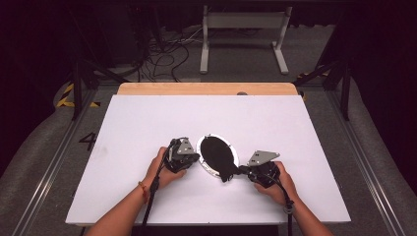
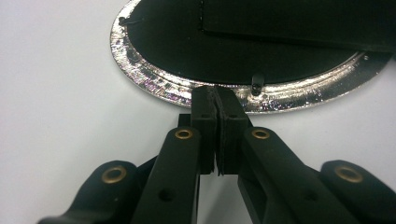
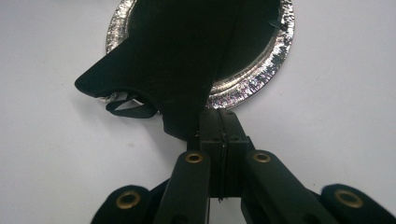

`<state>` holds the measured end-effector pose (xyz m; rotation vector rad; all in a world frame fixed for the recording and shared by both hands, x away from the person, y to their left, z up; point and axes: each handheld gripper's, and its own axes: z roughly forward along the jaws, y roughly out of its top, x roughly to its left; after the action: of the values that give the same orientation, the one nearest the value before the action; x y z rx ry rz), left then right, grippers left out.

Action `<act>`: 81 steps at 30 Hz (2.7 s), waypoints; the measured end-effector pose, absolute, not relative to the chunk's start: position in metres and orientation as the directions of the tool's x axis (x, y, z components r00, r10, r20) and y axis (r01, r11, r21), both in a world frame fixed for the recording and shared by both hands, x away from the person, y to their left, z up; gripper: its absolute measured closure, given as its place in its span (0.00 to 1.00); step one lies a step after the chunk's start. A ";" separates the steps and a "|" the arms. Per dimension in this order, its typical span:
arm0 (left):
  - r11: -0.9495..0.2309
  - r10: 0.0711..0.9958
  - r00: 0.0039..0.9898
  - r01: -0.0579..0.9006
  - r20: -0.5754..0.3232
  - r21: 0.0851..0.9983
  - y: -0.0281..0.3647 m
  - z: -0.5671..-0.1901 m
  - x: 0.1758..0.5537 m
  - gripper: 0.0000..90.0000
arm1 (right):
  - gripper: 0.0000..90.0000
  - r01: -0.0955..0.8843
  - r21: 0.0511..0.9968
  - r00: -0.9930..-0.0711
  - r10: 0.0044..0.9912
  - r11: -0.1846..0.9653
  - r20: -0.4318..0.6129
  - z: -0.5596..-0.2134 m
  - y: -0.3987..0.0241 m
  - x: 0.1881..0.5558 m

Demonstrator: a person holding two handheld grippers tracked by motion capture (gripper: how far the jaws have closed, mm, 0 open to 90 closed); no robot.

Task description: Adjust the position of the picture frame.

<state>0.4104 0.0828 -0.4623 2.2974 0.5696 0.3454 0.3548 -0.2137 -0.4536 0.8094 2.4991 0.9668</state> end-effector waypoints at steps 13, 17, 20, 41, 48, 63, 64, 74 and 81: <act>-0.650 0.434 0.901 0.303 0.013 0.697 0.086 -0.456 0.399 0.98 | 1.00 0.349 0.688 -0.821 0.561 0.637 -0.103 -0.454 -0.199 0.343; -0.668 0.416 0.909 0.286 0.027 0.687 0.083 -0.457 0.394 0.98 | 1.00 0.350 0.691 -0.823 0.560 0.633 -0.096 -0.454 -0.200 0.343; -0.647 0.427 0.904 0.302 0.004 0.700 0.085 -0.459 0.396 0.97 | 1.00 0.349 0.692 -0.823 0.560 0.632 -0.096 -0.454 -0.200 0.343; -0.649 0.470 0.875 0.254 0.115 0.717 0.066 -0.463 0.411 0.97 | 1.00 0.367 0.719 -0.787 0.610 0.590 -0.099 -0.457 -0.197 0.344; -0.633 0.481 0.870 0.264 0.103 0.728 0.066 -0.463 0.417 0.97 | 1.00 0.374 0.727 -0.771 0.628 0.576 -0.101 -0.458 -0.194 0.345; -0.608 0.511 0.855 0.286 0.088 0.741 0.066 -0.465 0.424 0.95 | 1.00 0.370 0.734 -0.765 0.635 0.570 -0.107 -0.459 -0.193 0.350; -0.612 0.508 0.856 0.281 0.095 0.739 0.066 -0.465 0.423 0.96 | 1.00 0.366 0.732 -0.768 0.631 0.575 -0.111 -0.459 -0.193 0.350; -0.590 0.467 0.881 0.245 0.077 0.769 0.087 -0.452 0.414 0.94 | 1.00 0.355 0.733 -0.784 0.612 0.580 -0.105 -0.459 -0.195 0.348; -0.561 0.457 0.886 0.217 0.081 0.799 0.119 -0.435 0.390 0.92 | 1.00 0.360 0.727 -0.798 0.597 0.584 -0.085 -0.458 -0.198 0.346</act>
<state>0.3902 0.1195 -0.4347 2.1797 0.4828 0.3519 0.3457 -0.1983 -0.4581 0.7799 2.4968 1.0406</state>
